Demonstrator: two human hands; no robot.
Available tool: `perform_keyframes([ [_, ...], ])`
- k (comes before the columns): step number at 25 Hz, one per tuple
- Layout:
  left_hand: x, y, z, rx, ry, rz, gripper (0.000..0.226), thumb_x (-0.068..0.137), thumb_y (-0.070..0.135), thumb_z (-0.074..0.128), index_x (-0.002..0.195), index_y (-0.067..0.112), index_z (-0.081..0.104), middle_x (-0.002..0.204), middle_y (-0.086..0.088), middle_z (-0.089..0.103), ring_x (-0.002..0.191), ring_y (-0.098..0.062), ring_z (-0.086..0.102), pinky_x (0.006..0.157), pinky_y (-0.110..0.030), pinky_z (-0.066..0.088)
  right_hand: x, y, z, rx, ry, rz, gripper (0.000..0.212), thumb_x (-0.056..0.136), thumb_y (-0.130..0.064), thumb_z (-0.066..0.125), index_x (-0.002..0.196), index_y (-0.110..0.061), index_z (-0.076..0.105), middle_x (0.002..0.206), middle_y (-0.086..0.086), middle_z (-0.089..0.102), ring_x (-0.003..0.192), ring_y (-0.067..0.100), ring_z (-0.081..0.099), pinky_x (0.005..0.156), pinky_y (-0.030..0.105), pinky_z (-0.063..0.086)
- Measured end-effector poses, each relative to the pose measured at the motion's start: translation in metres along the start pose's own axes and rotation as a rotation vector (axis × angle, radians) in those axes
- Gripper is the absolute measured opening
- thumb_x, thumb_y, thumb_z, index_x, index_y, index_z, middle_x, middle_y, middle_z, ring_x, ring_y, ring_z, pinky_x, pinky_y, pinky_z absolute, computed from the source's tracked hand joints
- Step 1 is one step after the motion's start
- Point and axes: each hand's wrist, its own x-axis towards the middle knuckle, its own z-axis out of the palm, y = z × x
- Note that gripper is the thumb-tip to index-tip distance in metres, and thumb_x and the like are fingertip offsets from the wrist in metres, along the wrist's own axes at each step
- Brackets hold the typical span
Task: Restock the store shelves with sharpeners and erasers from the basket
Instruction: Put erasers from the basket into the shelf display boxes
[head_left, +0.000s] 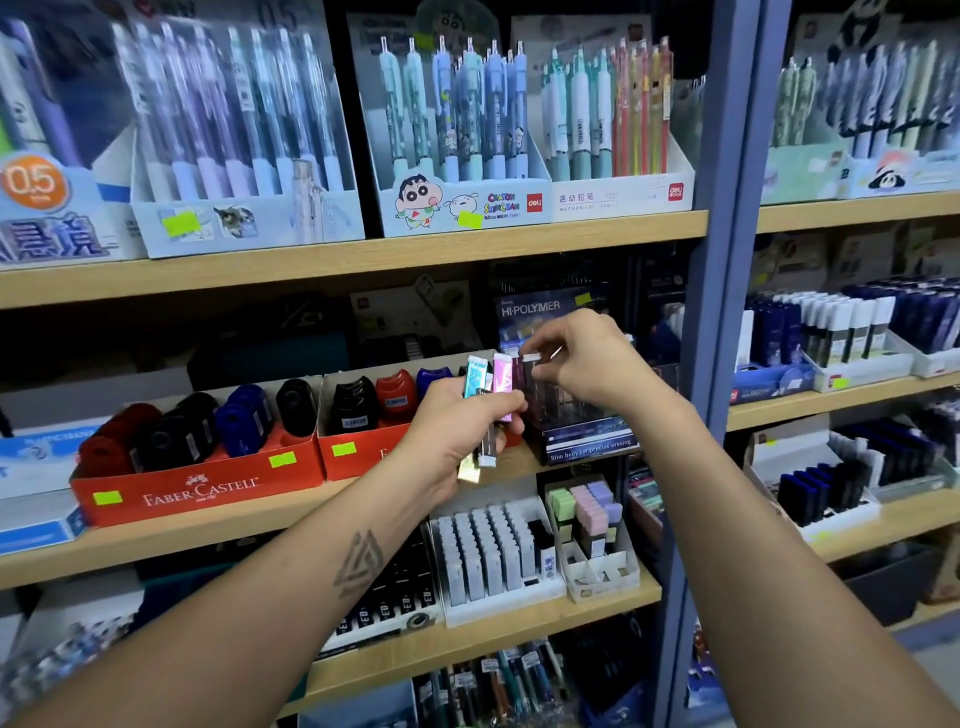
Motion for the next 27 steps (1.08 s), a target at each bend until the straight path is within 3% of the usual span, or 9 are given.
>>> perform_keyframes([
  [3,0.001,-0.003,-0.001,-0.009,-0.003,-0.011,0.02,0.091,0.009,0.068,0.099,-0.008,0.069,0.07,-0.015,0.067,0.044,-0.015,0.049,0.039,-0.021,0.037,0.002,-0.001,0.0,-0.02,-0.001,0.053,0.026,0.084,-0.017,0.079,0.108,-0.023,0.076,0.107,0.0,0.072,0.094,0.017,0.063,0.085,0.029,0.051],
  [8,-0.003,-0.002,-0.003,-0.02,-0.035,-0.012,0.02,0.091,0.009,0.068,0.102,-0.008,0.068,0.07,-0.014,0.067,0.046,-0.014,0.05,0.04,-0.02,0.038,-0.001,-0.004,-0.005,0.105,-0.003,0.043,0.038,0.091,-0.016,0.07,0.128,-0.026,0.067,0.098,-0.007,0.068,0.073,0.007,0.056,0.063,0.015,0.042],
  [10,-0.004,0.001,-0.002,-0.023,-0.06,0.002,0.02,0.091,0.008,0.068,0.102,-0.008,0.068,0.071,-0.015,0.066,0.044,-0.013,0.05,0.04,-0.02,0.038,-0.004,-0.007,-0.014,0.354,0.003,0.018,0.026,0.092,-0.019,0.07,0.117,-0.022,0.073,0.089,-0.007,0.072,0.072,0.005,0.061,0.064,0.015,0.044],
  [12,-0.005,0.005,0.001,-0.038,-0.085,0.018,0.016,0.091,0.006,0.067,0.1,-0.007,0.067,0.072,-0.018,0.064,0.043,-0.013,0.05,0.039,-0.021,0.037,-0.011,-0.012,-0.022,0.536,-0.149,-0.015,0.016,0.087,-0.022,0.077,0.102,-0.018,0.077,0.084,0.0,0.076,0.077,0.008,0.068,0.068,0.021,0.052],
  [14,-0.007,0.009,0.007,-0.065,-0.107,0.026,0.008,0.091,0.003,0.067,0.096,-0.002,0.066,0.074,-0.019,0.063,0.043,-0.012,0.052,0.038,-0.02,0.036,-0.015,-0.012,-0.023,0.6,-0.243,-0.041,0.013,0.083,-0.012,0.08,0.095,-0.014,0.077,0.08,0.005,0.075,0.076,0.014,0.069,0.07,0.026,0.054],
  [17,-0.007,0.011,0.011,-0.112,-0.11,-0.001,0.013,0.088,0.009,0.073,0.096,0.001,0.066,0.08,-0.021,0.066,0.044,-0.014,0.049,0.039,-0.021,0.037,-0.014,-0.002,-0.028,0.684,-0.076,0.033,0.014,0.084,0.0,0.076,0.091,-0.012,0.074,0.071,0.005,0.071,0.067,0.017,0.065,0.063,0.028,0.053],
  [20,-0.003,0.013,0.009,-0.156,-0.062,-0.043,0.027,0.084,0.021,0.079,0.095,0.001,0.063,0.072,-0.016,0.063,0.045,-0.015,0.049,0.04,-0.022,0.04,-0.008,0.019,-0.033,0.522,0.183,0.101,0.019,0.086,-0.003,0.074,0.088,-0.02,0.067,0.068,0.001,0.071,0.066,0.019,0.069,0.066,0.036,0.056],
  [24,-0.003,0.017,0.013,-0.165,0.004,-0.068,0.036,0.086,0.037,0.075,0.087,0.004,0.06,0.062,-0.01,0.057,0.043,-0.014,0.05,0.039,-0.02,0.04,-0.004,0.024,-0.026,0.391,0.199,0.091,0.022,0.085,-0.007,0.075,0.081,-0.024,0.063,0.071,0.002,0.069,0.074,0.028,0.071,0.068,0.045,0.06],
  [27,-0.003,0.017,0.017,-0.157,0.049,-0.086,0.04,0.091,0.043,0.069,0.09,0.004,0.06,0.06,-0.011,0.057,0.041,-0.016,0.05,0.039,-0.02,0.041,-0.003,0.021,-0.022,0.366,0.165,0.046,0.022,0.085,-0.005,0.075,0.081,-0.023,0.064,0.068,-0.002,0.066,0.07,0.024,0.069,0.072,0.048,0.061],
])
